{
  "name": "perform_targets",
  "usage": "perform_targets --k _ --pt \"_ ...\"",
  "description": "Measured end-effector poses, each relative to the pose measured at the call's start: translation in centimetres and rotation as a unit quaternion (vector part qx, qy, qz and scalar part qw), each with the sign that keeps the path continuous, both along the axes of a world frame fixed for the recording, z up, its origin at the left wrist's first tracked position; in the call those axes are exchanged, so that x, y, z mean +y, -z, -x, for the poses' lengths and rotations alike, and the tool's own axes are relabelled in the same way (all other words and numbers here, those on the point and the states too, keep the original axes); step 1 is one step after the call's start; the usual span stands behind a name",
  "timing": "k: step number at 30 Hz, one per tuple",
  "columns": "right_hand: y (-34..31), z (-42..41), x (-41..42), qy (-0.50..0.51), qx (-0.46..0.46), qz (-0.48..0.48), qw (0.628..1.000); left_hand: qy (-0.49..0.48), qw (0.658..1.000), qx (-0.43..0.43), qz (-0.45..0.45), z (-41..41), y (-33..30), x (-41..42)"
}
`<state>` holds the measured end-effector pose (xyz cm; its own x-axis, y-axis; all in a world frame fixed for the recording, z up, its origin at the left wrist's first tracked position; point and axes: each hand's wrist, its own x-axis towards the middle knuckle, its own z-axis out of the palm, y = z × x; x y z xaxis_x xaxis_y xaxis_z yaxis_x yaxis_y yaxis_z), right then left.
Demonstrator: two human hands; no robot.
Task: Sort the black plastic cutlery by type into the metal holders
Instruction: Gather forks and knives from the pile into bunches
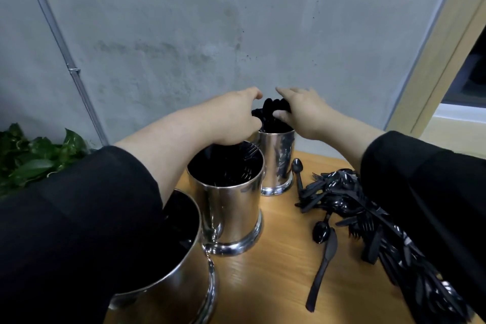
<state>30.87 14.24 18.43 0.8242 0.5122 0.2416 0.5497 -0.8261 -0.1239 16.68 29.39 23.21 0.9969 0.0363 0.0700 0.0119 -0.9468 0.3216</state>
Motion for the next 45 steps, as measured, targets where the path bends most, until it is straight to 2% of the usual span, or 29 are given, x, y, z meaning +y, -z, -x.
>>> perform_targets --k 4,6,11,15,19,22,27,30,34,37,39,42,45 --pt "0.6 2.6 -4.0 -0.012 -0.028 -0.178 0.984 0.004 1.000 -0.011 0.022 0.5 -0.3 -2.0" --pt "1.6 5.2 -7.0 -0.010 -0.020 -0.226 0.974 0.008 0.999 -0.022 0.028 1.0 -0.5 -3.7" --pt "7.7 12.6 -16.6 0.010 0.005 -0.195 0.981 0.030 0.996 -0.037 0.073 3.2 1.0 -10.0" --pt "12.9 19.4 -24.9 0.068 0.036 -0.154 0.985 0.039 0.995 -0.022 0.094 5.8 8.6 -15.1" --pt "17.1 25.0 -30.4 0.077 0.037 -0.114 0.990 -0.054 0.996 0.073 0.029 9.4 18.9 -17.0" --pt "18.6 27.2 -31.6 0.087 0.048 -0.106 0.989 -0.070 0.993 0.091 -0.042 10.8 22.4 -17.9" --pt "19.0 27.7 -31.6 0.085 0.064 -0.103 0.989 -0.002 0.995 0.077 -0.056 11.6 22.9 -22.6" --pt "19.3 27.5 -31.9 0.089 0.053 -0.163 0.981 0.030 0.997 0.059 -0.038 13.1 23.3 -26.1" --pt "19.3 27.0 -33.0 0.115 0.036 -0.248 0.961 0.026 0.999 0.026 0.022 13.8 23.4 -28.5" --pt "19.3 25.8 -34.4 0.115 -0.008 -0.226 0.967 -0.009 0.992 -0.002 0.124 13.9 22.5 -28.8" --pt "19.2 24.6 -35.9 0.133 -0.045 -0.204 0.969 -0.017 0.986 -0.047 0.160 13.7 21.6 -29.2" --pt "19.0 22.6 -37.8 0.178 -0.054 -0.184 0.965 0.015 0.988 -0.097 0.120 11.9 20.7 -30.5" --pt "19.1 20.8 -38.0 0.176 -0.044 -0.180 0.967 0.047 0.995 -0.075 0.046 8.9 20.6 -32.0"
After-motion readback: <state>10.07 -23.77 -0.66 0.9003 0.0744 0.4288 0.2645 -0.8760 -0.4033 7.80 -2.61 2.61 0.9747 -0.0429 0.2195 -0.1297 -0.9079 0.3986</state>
